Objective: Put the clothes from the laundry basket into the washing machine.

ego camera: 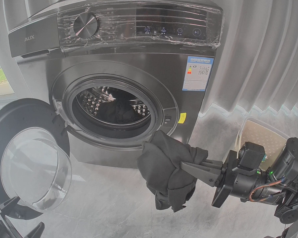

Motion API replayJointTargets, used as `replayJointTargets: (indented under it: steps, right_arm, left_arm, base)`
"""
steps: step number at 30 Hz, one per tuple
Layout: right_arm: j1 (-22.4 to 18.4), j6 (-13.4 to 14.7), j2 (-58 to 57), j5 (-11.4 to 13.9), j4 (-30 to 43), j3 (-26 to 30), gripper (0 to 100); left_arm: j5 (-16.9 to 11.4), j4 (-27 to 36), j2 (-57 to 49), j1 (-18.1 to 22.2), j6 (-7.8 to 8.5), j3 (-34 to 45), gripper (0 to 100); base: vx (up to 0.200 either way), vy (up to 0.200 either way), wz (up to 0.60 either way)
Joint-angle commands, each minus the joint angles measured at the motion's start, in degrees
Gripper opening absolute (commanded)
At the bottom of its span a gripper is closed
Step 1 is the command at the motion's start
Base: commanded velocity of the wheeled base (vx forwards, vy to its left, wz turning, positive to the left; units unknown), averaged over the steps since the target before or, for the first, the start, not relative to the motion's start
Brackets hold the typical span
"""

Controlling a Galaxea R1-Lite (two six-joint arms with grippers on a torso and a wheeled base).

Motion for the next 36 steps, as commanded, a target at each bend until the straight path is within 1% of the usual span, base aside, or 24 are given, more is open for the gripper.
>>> replayJointTargets:
  steps: [1, 4, 5, 6, 7, 9, 13, 14, 17, 19, 20, 23, 24, 25, 27, 31, 32, 36]
  right_arm:
    - [0.63, 0.07, 7.93, -1.53, -2.98, -5.09, 0]
    - [0.54, 0.34, 10.3, -2.94, -3.34, -8.26, 0]
    - [0.54, 0.34, 10.3, -2.94, -3.34, -8.26, 0]
    - [0.46, 1.83, 11.44, -3.81, -3.34, -10.63, 0]
    - [0.54, 2.71, 11.79, -4.17, -3.34, -11.42, 0]
    - [0.46, 4.29, 12.41, -4.61, -3.16, -13.27, 0]
    - [-0.07, 4.73, 13.73, -4.96, -3.34, -16.34, 0]
    - [-0.07, 4.82, 13.99, -5.13, -3.34, -17.13, 0]
    - [-0.16, 4.82, 13.99, -5.13, -3.07, -17.75, 0]
    - [-0.34, 4.91, 14.17, -5.22, -2.9, -17.84, 0]
    - [-0.42, 4.91, 14.26, -5.13, -2.9, -17.84, 0]
    - [-0.69, 5.44, 14.87, -5.13, -3.16, -18.28, 0]
    - [-0.69, 5.44, 14.87, -5.13, -3.16, -18.28, 0]
    - [-0.86, 5.96, 15.22, -5.22, -3.34, -18.54, 0]
    - [-0.95, 6.05, 15.31, -5.22, -3.25, -18.63, 0]
    - [-1.65, 6.05, 15.49, -5.22, -3.25, -18.63, 0]
    - [-1.65, 6.05, 15.49, -5.22, -3.34, -18.72, 0]
    - [-1.74, 6.14, 15.49, -5.22, -3.34, -18.63, 0]
  left_arm:
    - [-2.78, -0.7, 12.6, -0.52, 1.9, -7.64, 100]
    - [-4.8, -1.67, 17.26, -0.7, 2.52, -9.75, 100]
    - [-4.8, -1.67, 17.26, -0.7, 2.52, -9.75, 100]
    - [-6.12, -3.34, 20.69, -0.79, 3.13, -10.45, 100]
    - [-6.65, -4.3, 22.27, -0.87, 3.39, -10.72, 100]
    - [-7.35, -6.15, 25.52, -1.14, 3.48, -11.07, 100]
    - [-7.53, -9.75, 31.24, -2.54, 3.57, -11.07, 100]
    - [-7.44, -11.33, 33.26, -3.69, 3.39, -11.07, 100]
    - [-7.26, -15.73, 38.44, -6.24, 2.95, -11.07, 100]
    - [-7.26, -18.54, 41.87, -7.11, 2.95, -10.89, 100]
    - [-7.17, -18.89, 42.49, -7.2, 2.95, -10.89, 100]
    - [-7.09, -23.46, 49.87, -10.89, 2.16, -10.98, 100]
    - [-7.09, -23.46, 49.87, -10.89, 2.16, -10.98, 100]
    - [-7.0, -27.33, 54.09, -13.09, 1.11, -11.07, 100]
    - [-6.65, -30.76, 57.52, -14.5, 0.67, -11.07, 100]
    - [-4.62, -35.42, 63.32, -17.57, 0.49, -11.07, 100]
    - [-4.01, -36.38, 64.9, -18.36, 0.14, -11.07, 100]
    - [-3.57, -37.52, 68.68, -21.53, -3.64, -11.68, 100]
  base:
    - [0.0, 0.0, 0.0]
    - [0.0, 0.0, 0.0]
    - [0.0, 0.0, 0.0]
    - [0.0, 0.0, 0.0]
    - [0.0, 0.0, 0.0]
    - [0.0, 0.0, 0.0]
    - [0.0, 0.0, 0.0]
    - [0.0, 0.0, 0.0]
    - [0.0, 0.0, 0.0]
    - [0.0, 0.0, 0.0]
    - [0.0, 0.0, 0.0]
    - [0.0, 0.0, 0.0]
    - [0.0, 0.0, 0.0]
    - [0.0, 0.0, 0.0]
    - [0.0, 0.0, 0.0]
    - [0.0, 0.0, 0.0]
    - [0.0, 0.0, 0.0]
    - [0.0, 0.0, 0.0]
